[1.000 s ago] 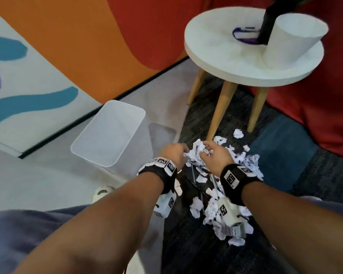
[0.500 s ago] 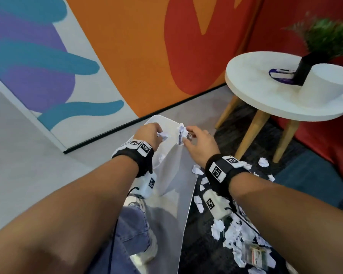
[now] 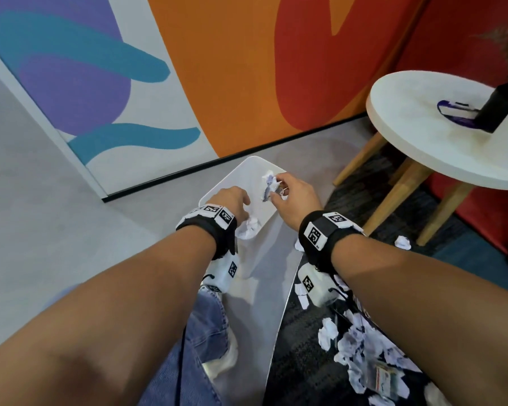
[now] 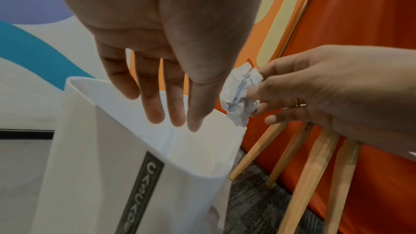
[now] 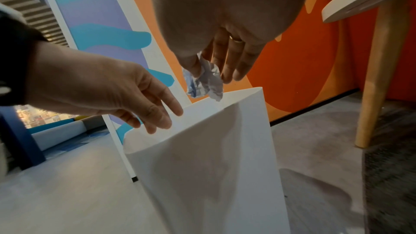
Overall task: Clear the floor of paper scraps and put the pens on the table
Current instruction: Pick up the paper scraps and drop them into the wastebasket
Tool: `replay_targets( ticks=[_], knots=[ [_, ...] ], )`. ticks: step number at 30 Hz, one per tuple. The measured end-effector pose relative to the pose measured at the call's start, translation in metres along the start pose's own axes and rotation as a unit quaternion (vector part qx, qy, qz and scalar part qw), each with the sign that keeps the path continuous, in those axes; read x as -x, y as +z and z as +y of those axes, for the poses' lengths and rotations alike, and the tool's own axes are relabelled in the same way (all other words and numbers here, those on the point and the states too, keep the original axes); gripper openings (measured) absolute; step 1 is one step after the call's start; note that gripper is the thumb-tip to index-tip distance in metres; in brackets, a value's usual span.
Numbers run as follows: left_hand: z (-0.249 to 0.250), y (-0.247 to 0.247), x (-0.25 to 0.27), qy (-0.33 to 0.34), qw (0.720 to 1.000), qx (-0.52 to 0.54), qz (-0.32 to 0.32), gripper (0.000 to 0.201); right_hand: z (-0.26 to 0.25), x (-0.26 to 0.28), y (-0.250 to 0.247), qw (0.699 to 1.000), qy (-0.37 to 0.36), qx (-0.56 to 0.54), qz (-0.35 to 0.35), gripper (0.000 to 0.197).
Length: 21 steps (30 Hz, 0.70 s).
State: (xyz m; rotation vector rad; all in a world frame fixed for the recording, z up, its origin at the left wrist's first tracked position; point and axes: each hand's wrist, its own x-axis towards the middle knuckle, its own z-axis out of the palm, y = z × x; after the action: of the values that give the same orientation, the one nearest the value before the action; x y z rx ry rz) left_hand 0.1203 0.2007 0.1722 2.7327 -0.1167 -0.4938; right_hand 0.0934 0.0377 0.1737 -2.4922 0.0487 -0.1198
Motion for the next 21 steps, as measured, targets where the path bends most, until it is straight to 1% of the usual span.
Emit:
replay_targets(
  ticks=[3, 6, 7, 9, 12, 14, 17, 21],
  knots=[
    [0.001, -0.003, 0.002, 0.0, 1.0, -0.002, 0.017, 0.029, 0.003, -0.006, 0.005, 1.0, 0.009, 0.02, -0.017, 0.034],
    [0.004, -0.005, 0.005, 0.005, 0.999, -0.004, 0.034, 0.027, 0.01, -0.01, 0.006, 0.992, 0.036, 0.075, -0.09, 0.048],
    [0.007, -0.005, 0.006, 0.008, 0.999, 0.001, 0.043, 0.026, 0.013, -0.009, 0.005, 0.989, 0.038, 0.096, -0.104, 0.053],
    [0.016, -0.007, 0.007, 0.024, 0.998, 0.014, 0.061, 0.024, 0.021, -0.006, 0.002, 0.989, 0.041, 0.107, -0.094, 0.055],
    [0.04, -0.005, 0.012, 0.068, 0.994, 0.034, 0.073, 0.023, 0.039, 0.004, -0.007, 0.993, 0.059, 0.086, -0.058, 0.042],
    [0.059, 0.001, 0.017, 0.098, 0.992, 0.048, 0.069, 0.024, 0.056, 0.013, -0.015, 0.992, 0.08, 0.086, -0.054, 0.034],
    [0.086, 0.02, 0.023, 0.133, 0.988, 0.049, 0.054, 0.023, 0.088, 0.029, -0.023, 0.984, 0.148, 0.065, -0.08, 0.026],
    [0.11, 0.061, 0.025, 0.16, 0.986, 0.045, -0.006, 0.022, 0.137, 0.055, -0.021, 0.966, 0.224, 0.048, -0.121, 0.008]
  ],
)
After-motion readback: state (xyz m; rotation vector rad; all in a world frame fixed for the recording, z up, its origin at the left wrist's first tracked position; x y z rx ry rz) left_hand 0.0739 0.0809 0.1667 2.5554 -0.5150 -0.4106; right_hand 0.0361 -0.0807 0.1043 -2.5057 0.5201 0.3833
